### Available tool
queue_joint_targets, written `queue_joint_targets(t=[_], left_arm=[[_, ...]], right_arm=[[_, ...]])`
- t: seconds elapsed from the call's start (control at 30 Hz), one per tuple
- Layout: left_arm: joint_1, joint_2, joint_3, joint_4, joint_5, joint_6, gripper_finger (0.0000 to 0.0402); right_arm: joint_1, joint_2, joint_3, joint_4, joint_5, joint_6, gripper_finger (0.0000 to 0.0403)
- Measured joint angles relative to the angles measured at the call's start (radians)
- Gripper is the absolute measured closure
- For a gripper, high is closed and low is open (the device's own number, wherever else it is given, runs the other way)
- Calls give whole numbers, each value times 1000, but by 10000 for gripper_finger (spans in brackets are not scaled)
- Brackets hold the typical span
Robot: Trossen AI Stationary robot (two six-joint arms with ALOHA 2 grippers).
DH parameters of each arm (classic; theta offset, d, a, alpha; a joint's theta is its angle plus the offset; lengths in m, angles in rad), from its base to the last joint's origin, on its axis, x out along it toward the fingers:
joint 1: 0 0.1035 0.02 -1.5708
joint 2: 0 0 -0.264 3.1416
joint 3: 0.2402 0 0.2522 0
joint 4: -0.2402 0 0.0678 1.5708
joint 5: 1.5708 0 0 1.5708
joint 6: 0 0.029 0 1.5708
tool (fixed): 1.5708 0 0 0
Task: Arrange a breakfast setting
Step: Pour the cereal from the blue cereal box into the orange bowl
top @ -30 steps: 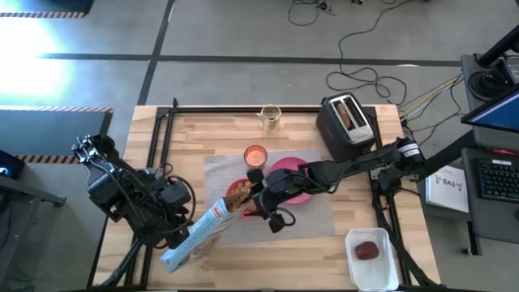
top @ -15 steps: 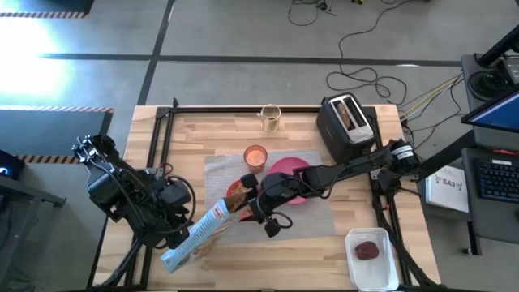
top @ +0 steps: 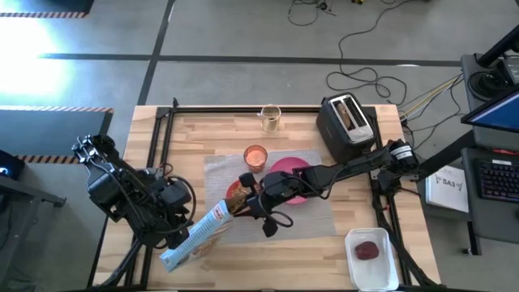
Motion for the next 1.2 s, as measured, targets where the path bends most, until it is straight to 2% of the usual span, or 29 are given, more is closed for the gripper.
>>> queue_joint_targets(t=[0.17, 0.3, 0.4, 0.57, 0.77, 0.93, 1.07, 1.2], left_arm=[[0, 0, 0, 0, 1, 2, 242], [-1, 0, 0, 0, -4, 16, 242], [-11, 0, 0, 0, -47, 38, 242], [-41, 0, 0, 0, -78, 49, 242], [-87, 0, 0, 0, -81, 3, 242], [-131, 0, 0, 0, -116, -32, 242], [-151, 0, 0, 0, -139, -46, 242], [-153, 0, 0, 0, -154, -47, 242]], right_arm=[[0, 0, 32, -34, 0, -31, 394], [0, 0, 129, -134, -4, -31, 394], [0, 5, 206, -218, -8, -29, 395], [0, 60, 321, -341, -86, 41, 395], [-1, 136, 410, -473, -73, 21, 395], [-2, 127, 505, -580, -46, 20, 394], [-2, 126, 525, -649, -52, 41, 392], [-2, 129, 524, -697, -52, 39, 369]])
